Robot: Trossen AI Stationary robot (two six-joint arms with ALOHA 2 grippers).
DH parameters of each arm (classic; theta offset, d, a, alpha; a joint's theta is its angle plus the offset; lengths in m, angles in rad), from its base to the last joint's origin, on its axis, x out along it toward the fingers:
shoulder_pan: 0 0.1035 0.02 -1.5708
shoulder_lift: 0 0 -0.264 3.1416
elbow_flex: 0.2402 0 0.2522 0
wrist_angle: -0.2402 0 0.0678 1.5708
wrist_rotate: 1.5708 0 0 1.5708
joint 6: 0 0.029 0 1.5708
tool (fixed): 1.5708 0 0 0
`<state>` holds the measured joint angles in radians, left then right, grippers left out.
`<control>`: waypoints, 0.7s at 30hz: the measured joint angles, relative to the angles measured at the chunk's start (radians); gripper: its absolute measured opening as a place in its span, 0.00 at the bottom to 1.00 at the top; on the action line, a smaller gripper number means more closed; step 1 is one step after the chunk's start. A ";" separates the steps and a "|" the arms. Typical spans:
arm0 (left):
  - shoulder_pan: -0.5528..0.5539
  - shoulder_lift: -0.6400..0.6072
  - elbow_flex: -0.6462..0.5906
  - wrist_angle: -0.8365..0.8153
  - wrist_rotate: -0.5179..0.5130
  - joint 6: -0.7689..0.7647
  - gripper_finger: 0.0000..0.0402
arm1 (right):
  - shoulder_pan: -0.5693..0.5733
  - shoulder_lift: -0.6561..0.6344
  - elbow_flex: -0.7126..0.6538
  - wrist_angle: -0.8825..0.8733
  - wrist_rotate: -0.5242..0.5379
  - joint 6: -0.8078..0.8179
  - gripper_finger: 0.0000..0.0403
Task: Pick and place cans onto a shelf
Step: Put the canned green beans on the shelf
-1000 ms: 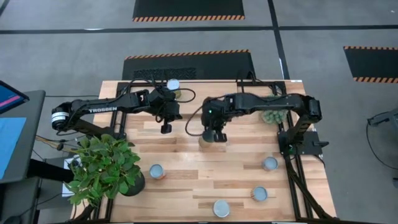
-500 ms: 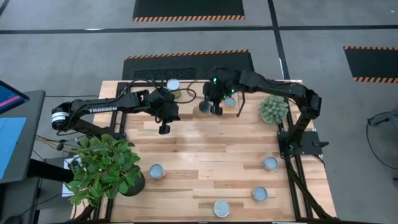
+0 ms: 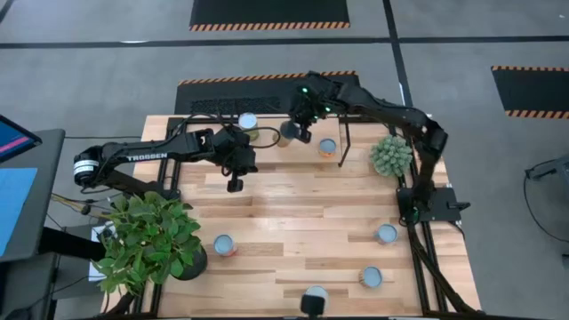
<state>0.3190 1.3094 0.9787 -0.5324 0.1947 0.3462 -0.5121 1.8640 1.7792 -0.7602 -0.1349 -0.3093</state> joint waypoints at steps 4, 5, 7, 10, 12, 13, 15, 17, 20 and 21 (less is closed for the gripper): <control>-0.010 0.000 0.000 0.000 0.002 0.001 0.01 | -0.002 0.121 0.187 -0.102 0.001 -0.029 0.00; -0.014 0.000 0.000 0.000 0.002 0.000 0.01 | -0.003 0.147 0.240 -0.135 0.001 -0.033 0.00; -0.022 0.000 0.000 -0.006 0.002 0.001 0.01 | -0.008 0.201 0.341 -0.197 0.000 -0.039 0.00; -0.034 0.000 0.000 -0.012 0.002 0.000 0.01 | -0.013 0.288 0.466 -0.293 0.000 -0.040 0.00; -0.041 0.000 0.000 -0.014 0.001 0.000 0.01 | -0.014 0.338 0.525 -0.336 0.001 -0.041 0.00; -0.045 0.000 0.000 -0.015 0.001 0.000 0.01 | -0.014 0.359 0.552 -0.351 0.001 -0.043 0.00; -0.051 0.000 0.000 -0.015 0.001 0.000 0.01 | -0.014 0.388 0.579 -0.359 0.001 -0.049 0.00; -0.054 0.000 0.000 -0.015 0.001 0.000 0.01 | -0.014 0.402 0.570 -0.345 0.001 -0.058 0.00; -0.057 0.000 0.000 -0.016 0.001 0.000 0.01 | -0.016 0.422 0.569 -0.335 0.000 -0.059 0.00; -0.057 0.000 0.000 -0.016 0.000 -0.001 0.01 | -0.017 0.425 0.569 -0.336 0.000 -0.059 0.00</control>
<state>0.2623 1.3094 0.9787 -0.5487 0.1951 0.3455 -0.5295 2.2885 2.3478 -1.0960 -0.1352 -0.3679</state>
